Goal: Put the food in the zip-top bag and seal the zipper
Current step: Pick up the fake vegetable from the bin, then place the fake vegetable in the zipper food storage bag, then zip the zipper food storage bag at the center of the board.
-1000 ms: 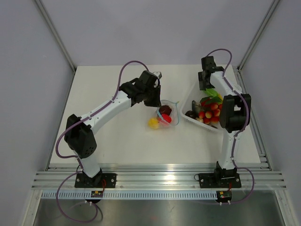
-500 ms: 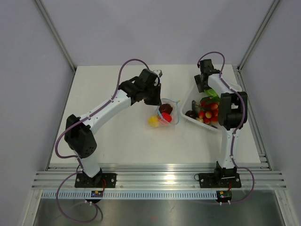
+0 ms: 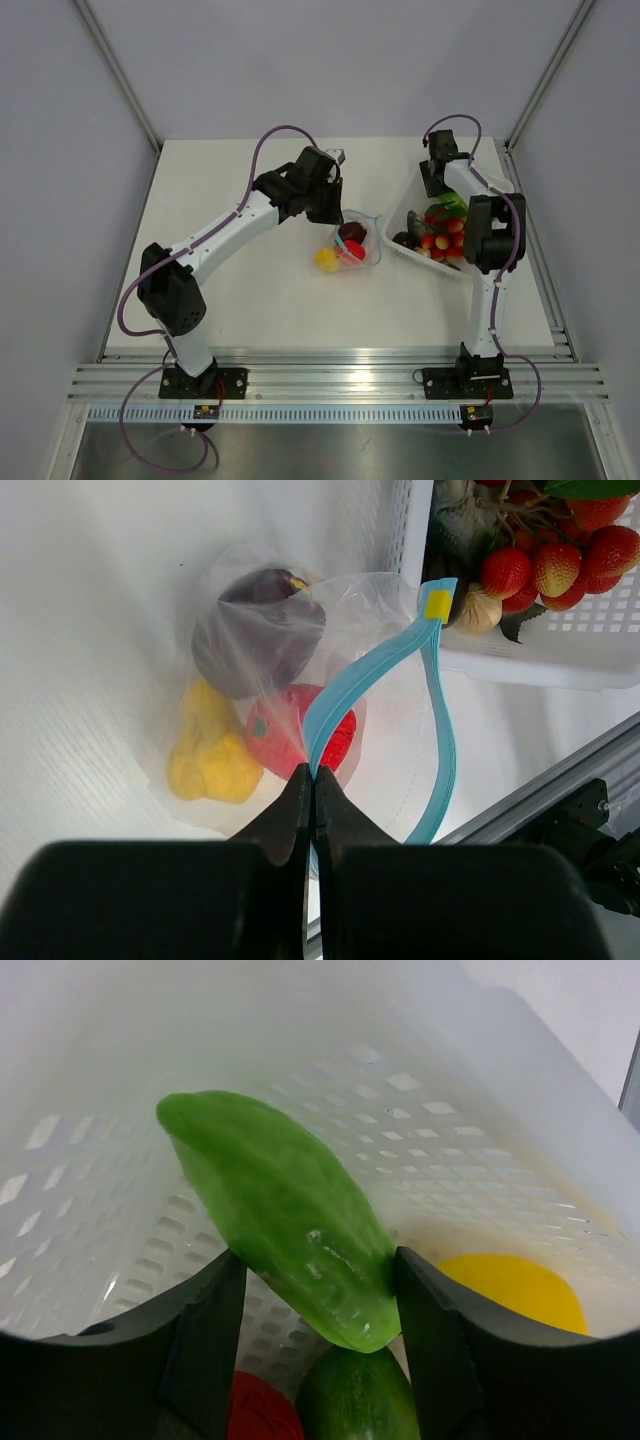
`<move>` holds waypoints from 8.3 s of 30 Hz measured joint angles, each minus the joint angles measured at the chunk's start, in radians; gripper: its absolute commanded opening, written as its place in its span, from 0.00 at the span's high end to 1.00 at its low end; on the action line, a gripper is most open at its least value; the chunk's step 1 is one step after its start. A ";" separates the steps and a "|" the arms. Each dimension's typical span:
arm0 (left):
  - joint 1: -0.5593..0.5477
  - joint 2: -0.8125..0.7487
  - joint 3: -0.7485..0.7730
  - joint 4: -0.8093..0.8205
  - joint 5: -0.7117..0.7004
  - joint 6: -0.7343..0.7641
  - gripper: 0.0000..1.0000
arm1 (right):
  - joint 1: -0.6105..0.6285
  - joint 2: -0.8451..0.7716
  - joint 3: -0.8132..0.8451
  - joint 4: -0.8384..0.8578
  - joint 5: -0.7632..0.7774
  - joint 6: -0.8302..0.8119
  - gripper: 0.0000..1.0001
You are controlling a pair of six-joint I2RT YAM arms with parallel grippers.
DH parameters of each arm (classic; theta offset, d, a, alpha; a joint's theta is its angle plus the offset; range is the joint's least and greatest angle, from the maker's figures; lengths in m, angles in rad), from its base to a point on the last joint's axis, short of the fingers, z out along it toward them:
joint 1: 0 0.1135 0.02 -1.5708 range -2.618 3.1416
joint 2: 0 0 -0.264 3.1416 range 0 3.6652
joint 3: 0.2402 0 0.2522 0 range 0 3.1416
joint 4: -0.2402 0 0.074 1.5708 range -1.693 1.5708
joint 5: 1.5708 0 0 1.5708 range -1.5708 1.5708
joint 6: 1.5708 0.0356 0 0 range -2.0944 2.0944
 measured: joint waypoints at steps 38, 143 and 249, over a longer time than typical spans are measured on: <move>0.000 0.000 0.000 0.025 0.023 -0.001 1.00 | 0.000 -0.760 -0.404 -0.063 -0.230 0.408 0.71; 0.017 -0.035 -0.154 0.219 0.184 0.122 1.00 | 0.117 -0.570 -0.744 0.554 -1.174 1.347 0.69; -0.194 -0.109 -0.141 0.105 0.037 0.336 0.47 | 0.248 -0.898 -0.809 0.192 -0.874 1.141 1.00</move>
